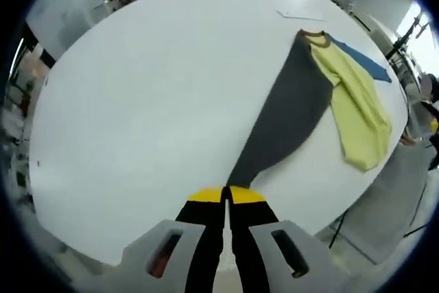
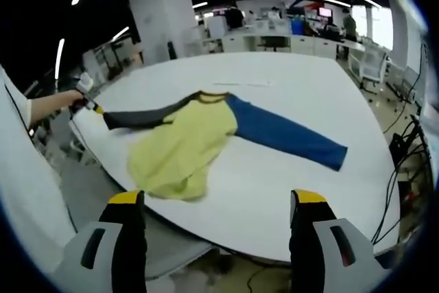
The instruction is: Fold the garment on the visible template until the final outline fits inside the template.
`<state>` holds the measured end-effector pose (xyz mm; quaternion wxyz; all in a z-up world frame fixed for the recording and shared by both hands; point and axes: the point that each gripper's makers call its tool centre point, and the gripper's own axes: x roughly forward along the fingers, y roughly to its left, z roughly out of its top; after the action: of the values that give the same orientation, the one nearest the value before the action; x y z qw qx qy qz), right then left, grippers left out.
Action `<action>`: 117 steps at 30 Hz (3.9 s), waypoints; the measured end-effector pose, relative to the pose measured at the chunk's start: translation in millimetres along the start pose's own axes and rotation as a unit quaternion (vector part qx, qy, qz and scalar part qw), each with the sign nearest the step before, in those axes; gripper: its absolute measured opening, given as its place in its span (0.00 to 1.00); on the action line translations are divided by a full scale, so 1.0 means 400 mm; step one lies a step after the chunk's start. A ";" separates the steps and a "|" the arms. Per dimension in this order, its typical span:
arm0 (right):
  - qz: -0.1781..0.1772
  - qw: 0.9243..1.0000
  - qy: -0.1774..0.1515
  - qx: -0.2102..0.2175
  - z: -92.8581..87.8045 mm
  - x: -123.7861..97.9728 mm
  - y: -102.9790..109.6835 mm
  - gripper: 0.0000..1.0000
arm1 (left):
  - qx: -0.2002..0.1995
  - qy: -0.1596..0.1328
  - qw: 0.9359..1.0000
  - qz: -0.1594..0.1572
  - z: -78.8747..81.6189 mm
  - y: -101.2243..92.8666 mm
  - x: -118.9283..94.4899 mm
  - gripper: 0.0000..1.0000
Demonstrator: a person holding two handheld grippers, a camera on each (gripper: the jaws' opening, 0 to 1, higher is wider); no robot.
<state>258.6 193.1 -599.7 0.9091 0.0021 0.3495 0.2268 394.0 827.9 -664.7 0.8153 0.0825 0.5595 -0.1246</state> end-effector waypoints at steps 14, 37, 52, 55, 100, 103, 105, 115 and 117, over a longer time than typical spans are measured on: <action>-0.003 1.000 0.016 -0.008 -0.001 0.017 -0.011 0.86 | -0.135 -0.056 0.989 -0.001 0.017 0.063 0.042 0.00; 0.001 0.999 0.040 -0.021 0.009 0.061 -0.016 0.85 | -0.202 -0.045 0.978 -0.005 -0.006 0.117 0.101 0.00; -0.001 0.998 0.056 -0.024 0.017 0.084 -0.014 0.85 | -0.146 -0.002 0.989 0.035 -0.014 0.152 0.168 0.00; -0.002 0.998 0.061 -0.026 0.017 0.090 -0.017 0.85 | -0.139 0.003 0.990 0.036 -0.011 0.158 0.177 0.00; 0.013 0.996 0.081 -0.018 0.029 0.165 0.016 0.84 | -0.095 0.042 0.993 0.058 0.017 0.246 0.275 0.00; 0.014 0.996 0.081 -0.018 0.030 0.169 0.017 0.84 | -0.093 0.043 0.993 0.057 0.020 0.250 0.277 0.00; 0.015 0.996 0.081 -0.018 0.031 0.172 0.017 0.84 | -0.089 0.044 0.993 0.057 0.024 0.251 0.278 0.00; 0.016 0.996 0.086 -0.019 0.026 0.176 0.017 0.84 | -0.070 0.050 0.994 0.064 0.035 0.264 0.284 0.00; 0.015 0.996 0.086 -0.019 0.027 0.176 0.015 0.84 | -0.071 0.048 0.994 0.065 0.036 0.266 0.284 0.00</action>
<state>309.0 229.3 -635.4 0.8722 -0.0296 0.4215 0.2464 477.3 913.1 -765.9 0.7975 0.0668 0.5990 -0.0272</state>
